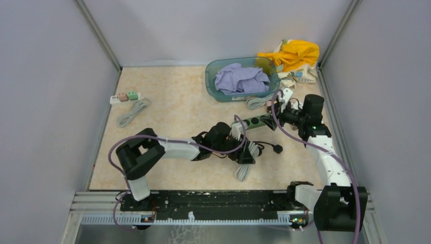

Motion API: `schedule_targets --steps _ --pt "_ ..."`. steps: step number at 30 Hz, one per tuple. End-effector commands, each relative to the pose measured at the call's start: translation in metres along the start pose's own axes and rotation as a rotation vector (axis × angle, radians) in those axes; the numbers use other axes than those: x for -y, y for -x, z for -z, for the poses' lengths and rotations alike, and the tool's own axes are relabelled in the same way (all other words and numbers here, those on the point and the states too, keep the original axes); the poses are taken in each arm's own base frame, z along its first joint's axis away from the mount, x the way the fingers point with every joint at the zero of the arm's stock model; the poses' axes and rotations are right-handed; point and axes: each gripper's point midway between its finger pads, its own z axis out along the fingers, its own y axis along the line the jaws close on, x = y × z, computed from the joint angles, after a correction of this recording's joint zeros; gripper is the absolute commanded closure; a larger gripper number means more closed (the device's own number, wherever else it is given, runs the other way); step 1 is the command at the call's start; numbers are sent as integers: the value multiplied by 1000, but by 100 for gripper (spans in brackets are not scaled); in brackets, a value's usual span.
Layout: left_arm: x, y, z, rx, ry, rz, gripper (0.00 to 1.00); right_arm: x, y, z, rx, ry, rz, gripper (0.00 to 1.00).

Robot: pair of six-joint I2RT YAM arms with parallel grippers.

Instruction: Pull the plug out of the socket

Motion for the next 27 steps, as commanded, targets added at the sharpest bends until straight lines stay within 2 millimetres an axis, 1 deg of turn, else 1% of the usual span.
schedule_targets --steps 1,8,11,14,15,16,18,19,20,21,22,27 --pt "21 17 24 72 -33 -162 23 -8 25 2 79 61 63 38" --pt "43 28 56 152 -78 -317 23 -16 25 1 94 111 63 38" --pt "44 35 75 201 -37 -399 23 -22 25 1 103 142 64 38" --pt "35 46 97 256 62 -458 23 -25 25 1 110 163 67 38" --pt "29 46 104 270 94 -473 23 -26 25 1 112 165 68 38" --pt "28 52 113 298 121 -489 22 -26 24 1 112 168 67 38" --pt "19 55 129 339 192 -511 19 -27 24 1 114 171 68 38" --pt "15 58 138 364 228 -523 16 -27 24 1 115 172 70 38" --pt "9 60 146 386 275 -520 10 -27 24 1 115 174 68 38" --pt "2 63 156 411 325 -516 3 -28 24 1 115 176 67 38" --pt "-2 65 165 434 365 -513 0 -28 23 0 116 178 66 38" --pt "-22 69 200 486 491 -509 0 -31 23 -1 122 196 64 38"
